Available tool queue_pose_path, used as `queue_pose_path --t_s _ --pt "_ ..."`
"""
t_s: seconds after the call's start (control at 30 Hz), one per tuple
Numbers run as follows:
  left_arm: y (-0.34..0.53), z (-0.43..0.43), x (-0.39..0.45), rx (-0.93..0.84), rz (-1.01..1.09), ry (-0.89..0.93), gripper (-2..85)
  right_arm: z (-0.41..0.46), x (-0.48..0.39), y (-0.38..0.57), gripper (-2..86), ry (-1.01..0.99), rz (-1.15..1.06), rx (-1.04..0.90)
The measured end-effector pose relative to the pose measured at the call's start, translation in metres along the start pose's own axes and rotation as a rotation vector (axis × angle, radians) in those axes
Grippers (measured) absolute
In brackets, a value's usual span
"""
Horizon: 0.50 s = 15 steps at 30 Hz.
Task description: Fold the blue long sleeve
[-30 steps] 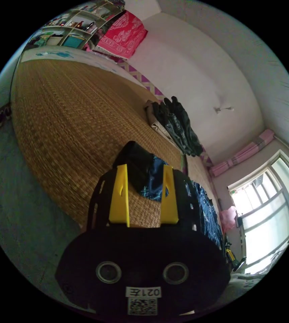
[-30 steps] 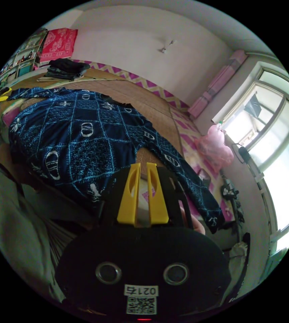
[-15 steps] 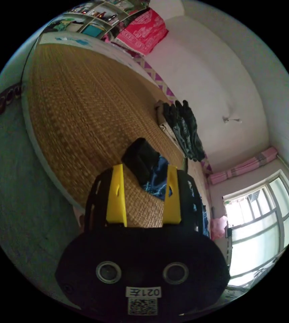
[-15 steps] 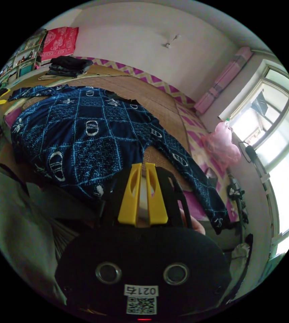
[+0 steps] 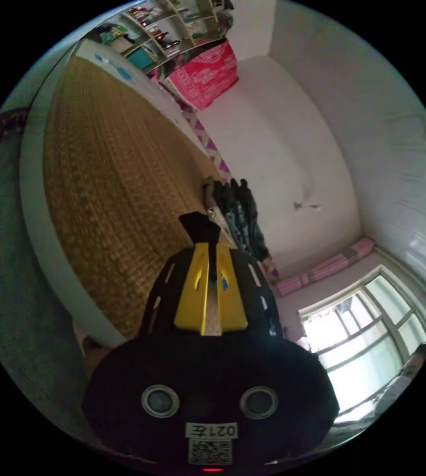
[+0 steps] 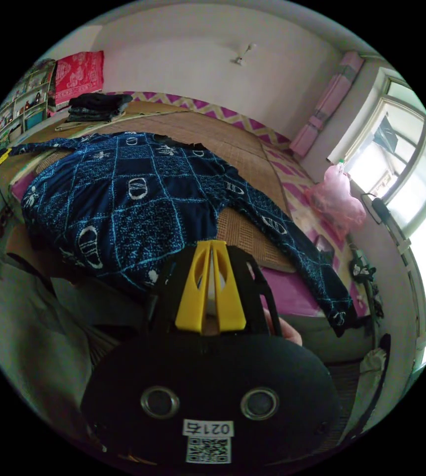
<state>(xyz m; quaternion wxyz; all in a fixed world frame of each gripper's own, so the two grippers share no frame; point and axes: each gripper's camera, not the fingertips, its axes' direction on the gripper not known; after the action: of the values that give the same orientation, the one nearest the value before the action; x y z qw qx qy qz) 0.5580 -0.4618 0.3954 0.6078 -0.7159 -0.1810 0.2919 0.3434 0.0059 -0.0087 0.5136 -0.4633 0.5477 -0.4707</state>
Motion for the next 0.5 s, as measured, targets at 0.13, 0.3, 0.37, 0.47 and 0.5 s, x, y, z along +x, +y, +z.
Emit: queue_pose_path --t_s 0.13,0.3,0.37,0.47,0.5 --pt "0.048 0.028 -0.027 -0.057 -0.148 0.017 -0.5 -0.003 0.012 0.0 -1.0 -0.023 0.005 -0.006" --pt "0.099 0.054 -0.02 -0.035 -0.128 0.039 3.6 -0.013 0.025 0.0 -1.0 -0.042 0.015 -0.004" --pt "0.117 0.064 -0.016 -0.023 -0.119 0.047 6.6 -0.016 0.03 0.0 -1.0 -0.049 0.018 -0.009" --pt "0.15 0.086 -0.007 -0.037 -0.129 0.036 6.6 -0.021 0.041 0.0 -1.0 -0.066 0.033 -0.014" --pt "0.165 0.098 -0.002 -0.051 -0.125 0.016 4.5 -0.023 0.047 0.001 -1.0 -0.077 0.043 -0.014"
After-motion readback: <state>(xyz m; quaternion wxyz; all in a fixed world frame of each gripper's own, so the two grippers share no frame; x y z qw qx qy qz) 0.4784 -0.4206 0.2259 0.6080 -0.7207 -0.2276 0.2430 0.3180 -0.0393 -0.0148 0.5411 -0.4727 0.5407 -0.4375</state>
